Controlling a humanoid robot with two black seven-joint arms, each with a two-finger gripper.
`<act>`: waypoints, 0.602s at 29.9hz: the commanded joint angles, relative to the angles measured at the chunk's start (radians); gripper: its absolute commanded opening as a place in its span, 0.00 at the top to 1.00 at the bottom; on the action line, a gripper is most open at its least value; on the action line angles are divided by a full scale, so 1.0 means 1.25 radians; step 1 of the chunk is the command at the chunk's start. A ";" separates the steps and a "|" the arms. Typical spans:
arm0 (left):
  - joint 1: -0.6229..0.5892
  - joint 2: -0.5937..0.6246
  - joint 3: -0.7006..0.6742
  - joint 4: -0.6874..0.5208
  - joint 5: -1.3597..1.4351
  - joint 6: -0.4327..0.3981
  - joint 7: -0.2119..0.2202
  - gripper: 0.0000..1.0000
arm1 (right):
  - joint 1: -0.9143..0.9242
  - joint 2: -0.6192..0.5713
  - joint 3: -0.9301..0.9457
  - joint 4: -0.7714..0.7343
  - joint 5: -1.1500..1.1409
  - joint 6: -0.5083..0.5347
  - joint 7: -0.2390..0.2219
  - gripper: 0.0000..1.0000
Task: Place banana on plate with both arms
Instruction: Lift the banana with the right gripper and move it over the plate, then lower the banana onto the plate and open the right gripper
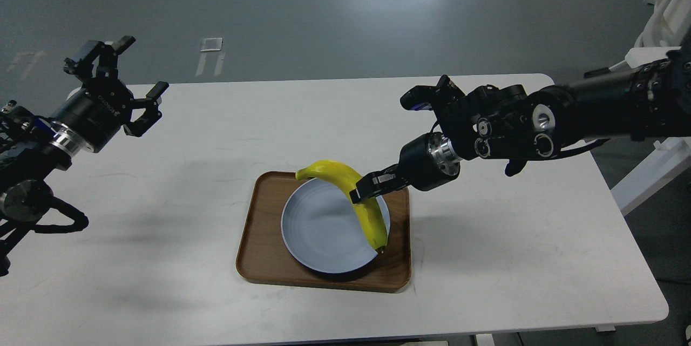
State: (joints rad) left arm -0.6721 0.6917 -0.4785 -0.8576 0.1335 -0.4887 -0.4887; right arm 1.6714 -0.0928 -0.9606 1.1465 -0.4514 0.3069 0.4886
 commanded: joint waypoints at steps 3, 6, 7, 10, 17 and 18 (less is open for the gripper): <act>0.000 0.005 0.000 0.000 0.000 0.000 0.000 0.02 | -0.030 0.063 -0.001 -0.032 0.004 -0.001 0.000 0.76; 0.001 0.006 0.000 -0.001 0.000 0.000 0.000 0.02 | -0.045 0.074 -0.001 -0.049 0.025 -0.003 0.000 0.75; 0.001 0.006 0.000 -0.001 0.000 0.000 0.000 0.02 | -0.049 0.074 -0.001 -0.057 0.032 -0.003 0.000 0.75; 0.003 0.006 0.000 -0.001 0.000 0.000 0.000 0.02 | -0.060 0.074 -0.001 -0.070 0.036 -0.003 0.000 0.75; 0.004 0.007 0.000 -0.001 0.000 0.000 0.000 0.02 | -0.078 0.074 -0.001 -0.096 0.037 -0.003 0.000 0.70; 0.004 0.007 0.000 -0.001 0.000 0.000 0.000 0.02 | -0.080 0.074 -0.001 -0.099 0.037 -0.003 0.000 0.67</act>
State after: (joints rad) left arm -0.6684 0.7008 -0.4787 -0.8592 0.1334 -0.4887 -0.4887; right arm 1.5762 0.0000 -0.9619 1.0297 -0.4051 0.3034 0.4886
